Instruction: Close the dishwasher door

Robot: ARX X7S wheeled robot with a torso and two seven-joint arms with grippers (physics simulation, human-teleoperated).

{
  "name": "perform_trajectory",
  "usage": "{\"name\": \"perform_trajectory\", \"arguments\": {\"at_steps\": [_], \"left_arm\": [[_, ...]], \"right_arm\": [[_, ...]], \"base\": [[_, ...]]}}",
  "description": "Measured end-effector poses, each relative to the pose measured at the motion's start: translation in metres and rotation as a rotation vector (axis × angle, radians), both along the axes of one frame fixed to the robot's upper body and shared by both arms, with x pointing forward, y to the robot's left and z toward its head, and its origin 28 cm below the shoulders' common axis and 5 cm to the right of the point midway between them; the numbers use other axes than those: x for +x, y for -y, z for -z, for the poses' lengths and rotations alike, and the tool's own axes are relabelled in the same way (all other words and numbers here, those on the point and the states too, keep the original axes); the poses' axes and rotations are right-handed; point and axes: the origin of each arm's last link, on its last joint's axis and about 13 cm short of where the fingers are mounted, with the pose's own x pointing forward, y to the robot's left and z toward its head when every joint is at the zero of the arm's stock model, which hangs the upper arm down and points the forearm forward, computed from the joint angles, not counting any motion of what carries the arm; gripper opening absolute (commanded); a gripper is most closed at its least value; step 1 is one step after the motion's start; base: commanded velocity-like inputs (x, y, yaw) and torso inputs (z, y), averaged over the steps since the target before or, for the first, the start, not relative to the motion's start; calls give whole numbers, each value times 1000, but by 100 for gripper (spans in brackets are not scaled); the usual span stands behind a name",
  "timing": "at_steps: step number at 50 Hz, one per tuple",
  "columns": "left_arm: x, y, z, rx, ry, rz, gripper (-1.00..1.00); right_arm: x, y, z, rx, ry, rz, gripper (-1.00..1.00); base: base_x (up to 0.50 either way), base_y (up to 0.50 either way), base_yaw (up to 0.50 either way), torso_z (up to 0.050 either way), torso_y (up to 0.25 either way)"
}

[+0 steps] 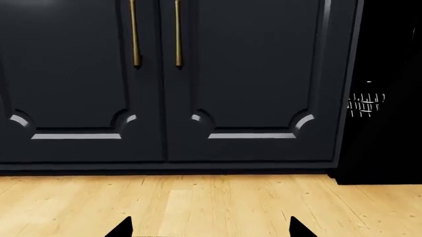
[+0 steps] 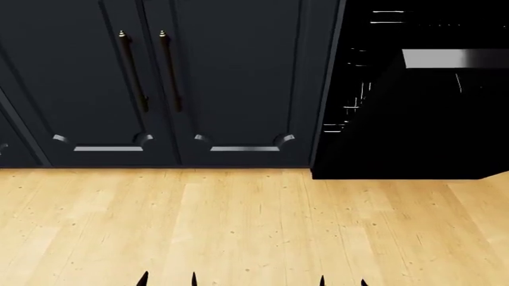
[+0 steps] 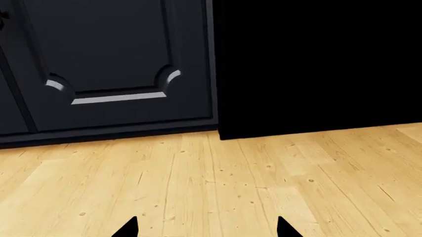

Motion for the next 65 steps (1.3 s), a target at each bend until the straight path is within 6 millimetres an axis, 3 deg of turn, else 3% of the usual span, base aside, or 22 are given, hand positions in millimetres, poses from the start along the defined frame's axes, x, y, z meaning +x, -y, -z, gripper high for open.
{"name": "perform_trajectory", "arguments": {"at_steps": [65], "left_arm": [[-1,2,-1,-7,6,8,100]], "right_arm": [[0,2,0,-8,4,17,100]], "base": [[0,-500,0,0,0]]}}
